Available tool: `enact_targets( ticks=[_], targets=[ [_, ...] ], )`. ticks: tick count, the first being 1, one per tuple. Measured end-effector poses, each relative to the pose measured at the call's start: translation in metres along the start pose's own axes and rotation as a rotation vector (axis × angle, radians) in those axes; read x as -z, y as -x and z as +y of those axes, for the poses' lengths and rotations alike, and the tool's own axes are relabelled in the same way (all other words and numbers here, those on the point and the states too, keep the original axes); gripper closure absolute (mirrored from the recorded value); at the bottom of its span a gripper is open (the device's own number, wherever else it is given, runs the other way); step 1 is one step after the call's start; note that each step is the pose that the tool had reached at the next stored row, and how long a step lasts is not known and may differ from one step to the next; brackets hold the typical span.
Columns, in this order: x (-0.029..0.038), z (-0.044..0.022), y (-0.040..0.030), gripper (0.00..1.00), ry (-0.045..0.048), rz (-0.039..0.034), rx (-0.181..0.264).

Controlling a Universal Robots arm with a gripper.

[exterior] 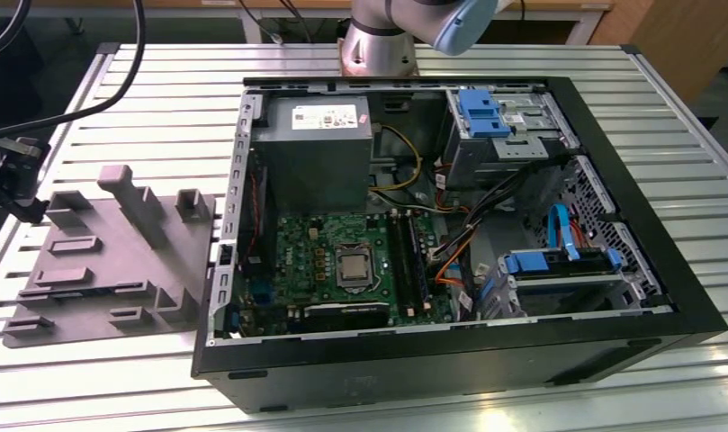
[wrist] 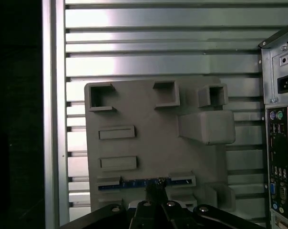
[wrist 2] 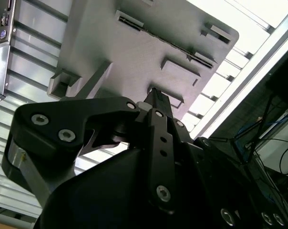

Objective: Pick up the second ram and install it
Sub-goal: 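Pick up the second ram and move it above second insertion slot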

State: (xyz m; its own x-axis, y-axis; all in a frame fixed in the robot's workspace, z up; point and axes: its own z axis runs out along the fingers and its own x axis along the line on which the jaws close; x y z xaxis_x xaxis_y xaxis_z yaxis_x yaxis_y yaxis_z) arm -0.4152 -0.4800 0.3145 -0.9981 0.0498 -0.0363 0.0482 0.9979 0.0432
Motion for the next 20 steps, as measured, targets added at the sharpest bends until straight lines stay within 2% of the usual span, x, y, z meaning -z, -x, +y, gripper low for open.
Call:
enact_targets(
  ticks=[10, 20],
  targets=[
    [0.0000, 0.0000, 0.0000, 0.89, 0.0012, 0.0016, 0.034],
    [-0.0001, 0.0000, 0.0000, 0.89, 0.0038, 0.0047, 0.107]
  ],
)
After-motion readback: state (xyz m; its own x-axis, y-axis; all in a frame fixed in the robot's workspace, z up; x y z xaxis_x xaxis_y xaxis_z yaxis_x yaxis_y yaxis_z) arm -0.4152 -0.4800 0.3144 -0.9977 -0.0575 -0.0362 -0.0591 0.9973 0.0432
